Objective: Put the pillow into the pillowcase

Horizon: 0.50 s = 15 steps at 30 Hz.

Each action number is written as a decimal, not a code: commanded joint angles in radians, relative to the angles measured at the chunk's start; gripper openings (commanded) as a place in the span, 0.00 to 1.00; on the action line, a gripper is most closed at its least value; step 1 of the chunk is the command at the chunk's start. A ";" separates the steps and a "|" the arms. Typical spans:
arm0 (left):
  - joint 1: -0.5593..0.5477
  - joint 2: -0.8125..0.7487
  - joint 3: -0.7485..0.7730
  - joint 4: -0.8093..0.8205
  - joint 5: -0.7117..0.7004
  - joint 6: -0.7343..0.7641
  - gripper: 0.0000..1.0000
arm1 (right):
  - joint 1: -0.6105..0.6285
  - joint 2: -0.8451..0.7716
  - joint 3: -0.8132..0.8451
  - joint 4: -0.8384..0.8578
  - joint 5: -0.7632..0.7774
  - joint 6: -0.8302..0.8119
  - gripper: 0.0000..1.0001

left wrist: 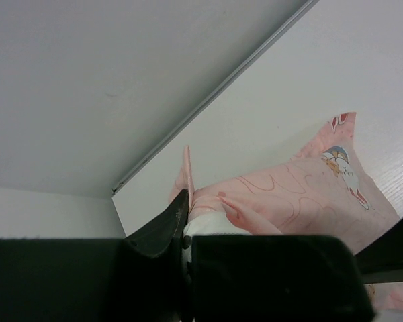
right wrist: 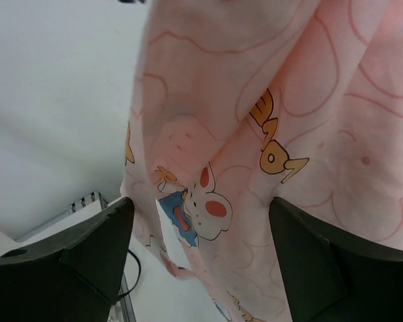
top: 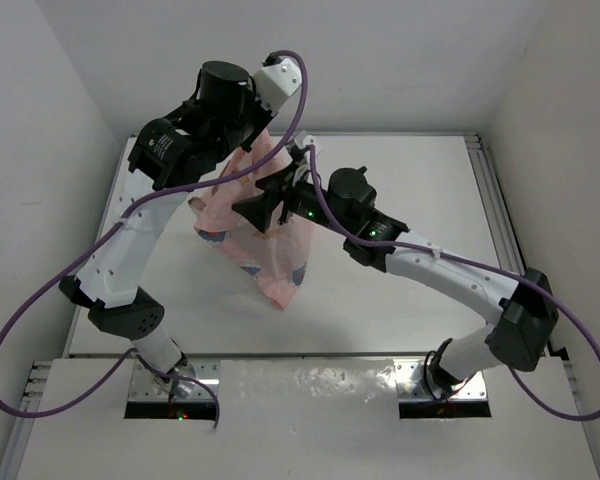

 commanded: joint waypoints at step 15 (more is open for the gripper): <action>0.017 -0.052 -0.154 0.280 -0.302 0.112 0.00 | -0.313 0.016 0.118 -0.052 -0.015 0.232 0.00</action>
